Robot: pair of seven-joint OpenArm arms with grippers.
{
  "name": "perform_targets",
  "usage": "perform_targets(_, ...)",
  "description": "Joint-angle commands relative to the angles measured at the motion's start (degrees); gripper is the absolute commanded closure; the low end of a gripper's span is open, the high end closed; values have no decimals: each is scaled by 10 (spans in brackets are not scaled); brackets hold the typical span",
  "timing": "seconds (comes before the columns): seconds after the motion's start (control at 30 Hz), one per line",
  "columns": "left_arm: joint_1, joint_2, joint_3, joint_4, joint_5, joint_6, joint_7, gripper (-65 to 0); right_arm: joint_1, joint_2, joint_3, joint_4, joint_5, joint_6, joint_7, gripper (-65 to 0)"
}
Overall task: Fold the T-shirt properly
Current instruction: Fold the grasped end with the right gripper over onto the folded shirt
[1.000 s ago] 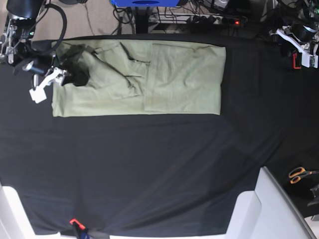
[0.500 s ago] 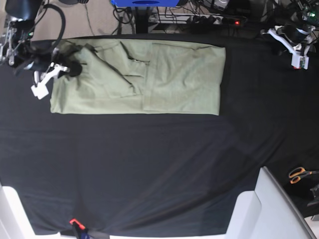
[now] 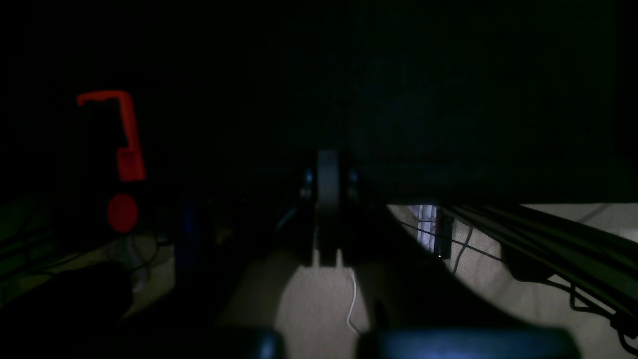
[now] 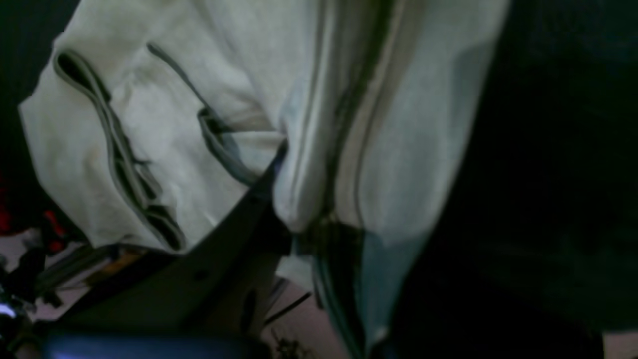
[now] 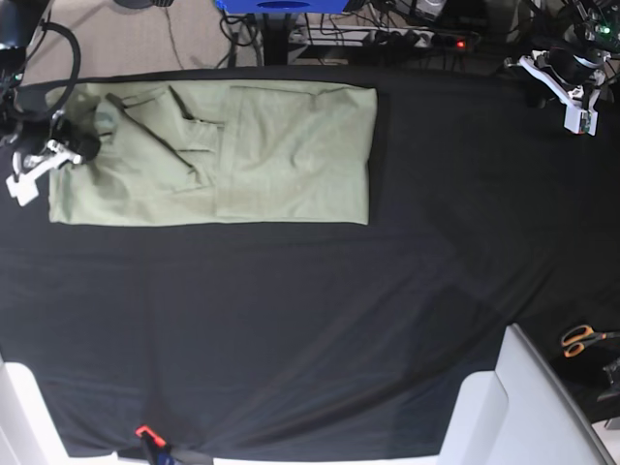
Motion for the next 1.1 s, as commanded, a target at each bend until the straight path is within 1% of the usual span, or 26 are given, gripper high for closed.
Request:
perform_targets(0.0, 3, -7, -3, 10, -5, -1, -8, 0, 0, 8, -7, 38, 13, -14, 6, -2)
perform_targets(0.03, 3, -7, -3, 10, -5, -1, -8, 0, -6, 6, -18, 65, 13, -44, 6, -2)
perform_targets(0.13, 3, -7, -3, 10, -5, -1, -8, 0, -28, -7, -49, 134, 13, -116, 19, -2)
perform_targets(0.27, 3, -7, -3, 10, -5, -1, -8, 0, -56, -8, -120, 212, 13, -195, 49, -2)
perform_targets(0.37, 3, -7, -3, 10, -5, -1, -8, 0, -63, -8, -179, 256, 12, -260, 52, -2)
perform_targets(0.43, 3, -7, -3, 10, -5, -1, -8, 0, -63, -7, -220, 278, -3, -284, 59, -2)
perform_targets(0.6, 3, -7, -3, 10, -5, -1, -8, 0, -63, -14, -335, 342, -135, -345, 71, -2)
perform_targets(0.67, 3, -7, -3, 10, -5, -1, -8, 0, -63, -14, -383, 357, -176, -362, 71, -2)
perform_targets(0.73, 3, -7, -3, 10, -5, -1, -8, 0, -61, -14, -426, 364, -208, -388, 71, -2)
perform_targets(0.83, 3, -7, -3, 10, -5, -1, -8, 0, -55, -23, -479, 365, -231, -432, 72, -2)
perform_targets(0.93, 2, -7, -3, 10, -5, -1, -8, 0, -52, -30, -515, 365, -249, -439, 83, -2)
perform_targets(1.0, 2, -7, -3, 10, -5, -1, -8, 0, -51, -45, -531, 365, -260, -439, 84, -2)
perform_targets(1.07, 2, -8, -3, 9, -5, -1, -8, 0, -51, -59, -533, 364, -275, -439, 84, 0)
